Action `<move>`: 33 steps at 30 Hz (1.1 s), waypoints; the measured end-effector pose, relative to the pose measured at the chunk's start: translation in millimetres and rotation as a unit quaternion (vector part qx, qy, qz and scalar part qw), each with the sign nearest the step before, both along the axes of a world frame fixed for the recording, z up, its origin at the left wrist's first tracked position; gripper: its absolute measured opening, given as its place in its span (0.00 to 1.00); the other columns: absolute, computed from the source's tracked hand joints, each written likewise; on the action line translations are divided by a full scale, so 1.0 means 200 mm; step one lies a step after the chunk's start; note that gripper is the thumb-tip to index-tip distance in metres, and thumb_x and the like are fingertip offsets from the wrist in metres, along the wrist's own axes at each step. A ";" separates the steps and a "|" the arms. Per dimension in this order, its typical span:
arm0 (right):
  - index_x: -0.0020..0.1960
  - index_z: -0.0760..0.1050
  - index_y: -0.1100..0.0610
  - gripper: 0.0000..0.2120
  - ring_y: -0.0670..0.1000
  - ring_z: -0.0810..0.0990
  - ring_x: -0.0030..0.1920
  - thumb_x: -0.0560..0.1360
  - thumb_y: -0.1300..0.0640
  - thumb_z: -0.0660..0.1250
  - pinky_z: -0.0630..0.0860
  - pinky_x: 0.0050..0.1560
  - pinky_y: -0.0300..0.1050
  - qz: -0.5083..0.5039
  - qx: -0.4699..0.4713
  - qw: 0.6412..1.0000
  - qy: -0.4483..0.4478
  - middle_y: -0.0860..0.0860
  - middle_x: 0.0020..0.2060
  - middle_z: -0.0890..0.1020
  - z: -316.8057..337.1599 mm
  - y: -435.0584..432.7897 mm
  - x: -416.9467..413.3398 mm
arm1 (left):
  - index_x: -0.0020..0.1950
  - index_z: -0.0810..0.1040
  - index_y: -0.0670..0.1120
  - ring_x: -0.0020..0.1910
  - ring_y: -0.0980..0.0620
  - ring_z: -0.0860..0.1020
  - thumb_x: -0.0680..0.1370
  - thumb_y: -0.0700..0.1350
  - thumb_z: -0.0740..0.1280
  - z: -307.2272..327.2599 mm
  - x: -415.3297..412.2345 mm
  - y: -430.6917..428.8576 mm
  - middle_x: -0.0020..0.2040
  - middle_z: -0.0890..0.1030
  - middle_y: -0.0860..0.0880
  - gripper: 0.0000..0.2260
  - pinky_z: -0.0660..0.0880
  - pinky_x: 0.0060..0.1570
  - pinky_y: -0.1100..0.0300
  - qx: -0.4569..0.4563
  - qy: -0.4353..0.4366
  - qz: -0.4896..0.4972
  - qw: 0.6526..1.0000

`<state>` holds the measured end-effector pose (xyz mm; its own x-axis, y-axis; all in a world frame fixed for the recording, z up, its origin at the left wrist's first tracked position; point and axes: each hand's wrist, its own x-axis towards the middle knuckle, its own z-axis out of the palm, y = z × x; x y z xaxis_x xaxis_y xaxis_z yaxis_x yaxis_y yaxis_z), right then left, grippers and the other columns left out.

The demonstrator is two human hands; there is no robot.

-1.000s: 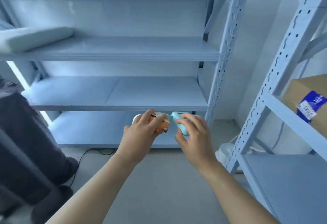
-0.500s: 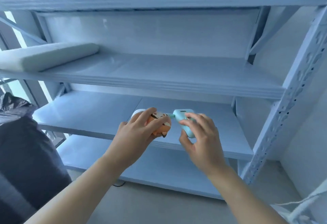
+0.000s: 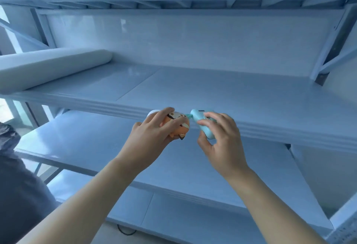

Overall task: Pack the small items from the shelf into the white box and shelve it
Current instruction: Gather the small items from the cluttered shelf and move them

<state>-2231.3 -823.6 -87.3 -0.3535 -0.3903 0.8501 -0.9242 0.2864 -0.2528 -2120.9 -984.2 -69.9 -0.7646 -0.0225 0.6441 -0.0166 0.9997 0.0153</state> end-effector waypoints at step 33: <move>0.51 0.79 0.55 0.10 0.57 0.74 0.57 0.70 0.61 0.68 0.73 0.45 0.53 -0.134 0.109 0.982 -0.081 0.53 0.55 0.79 0.05 -1.25 -0.87 | 0.65 0.64 0.64 0.61 0.50 0.69 0.79 0.53 0.59 0.00 -1.11 -1.25 0.66 0.65 0.55 0.15 0.72 0.48 0.50 0.095 -0.115 -0.042 0.988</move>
